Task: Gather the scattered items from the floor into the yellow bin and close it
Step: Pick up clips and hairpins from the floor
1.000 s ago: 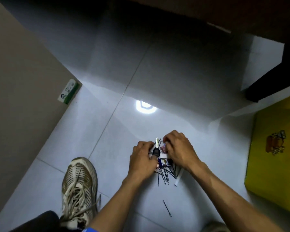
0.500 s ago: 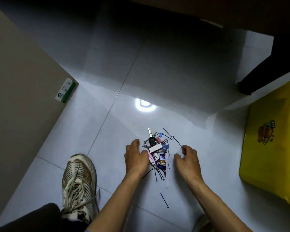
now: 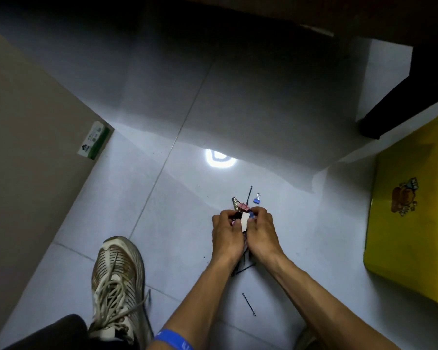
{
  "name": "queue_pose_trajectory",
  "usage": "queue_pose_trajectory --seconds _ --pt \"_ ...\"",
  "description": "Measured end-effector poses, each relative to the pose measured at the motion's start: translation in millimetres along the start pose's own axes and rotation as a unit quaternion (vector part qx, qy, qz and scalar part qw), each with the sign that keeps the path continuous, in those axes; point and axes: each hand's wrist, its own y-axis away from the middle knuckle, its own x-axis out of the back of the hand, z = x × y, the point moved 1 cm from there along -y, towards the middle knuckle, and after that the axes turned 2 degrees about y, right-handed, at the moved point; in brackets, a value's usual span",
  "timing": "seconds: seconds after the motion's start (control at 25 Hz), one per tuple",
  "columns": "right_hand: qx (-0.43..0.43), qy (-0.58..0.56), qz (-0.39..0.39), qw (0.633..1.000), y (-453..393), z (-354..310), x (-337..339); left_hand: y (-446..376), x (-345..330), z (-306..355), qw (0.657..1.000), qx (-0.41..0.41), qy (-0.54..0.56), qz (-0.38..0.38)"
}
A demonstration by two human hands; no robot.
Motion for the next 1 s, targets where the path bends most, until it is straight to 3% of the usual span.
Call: queue_pose_trajectory --seconds 0.12,0.36,0.56,0.8,0.88,1.0 --pt "-0.008 -0.015 0.007 1.0 -7.7 -2.2 -7.4 -4.2 -1.0 -1.7 0.999 0.002 0.038 0.0" --pt "-0.056 -0.159 0.022 0.985 -6.7 -0.2 -9.7 5.6 -1.7 -5.7 0.991 0.039 0.132 -0.004" --pt "-0.089 -0.388 -0.017 0.917 19.1 -17.8 17.2 33.8 15.3 32.4 0.987 -0.001 0.155 -0.035" --pt "-0.017 -0.433 0.034 0.901 72.1 -44.3 121.9 105.5 -1.8 123.5 0.977 -0.13 0.127 -0.113" --pt "0.025 -0.475 0.073 0.877 95.8 -45.4 176.6 138.4 -28.2 161.0 0.963 -0.174 0.132 -0.158" --pt "0.078 -0.563 0.14 0.811 128.2 -35.9 260.1 188.1 -80.9 214.6 0.939 -0.237 0.113 -0.224"
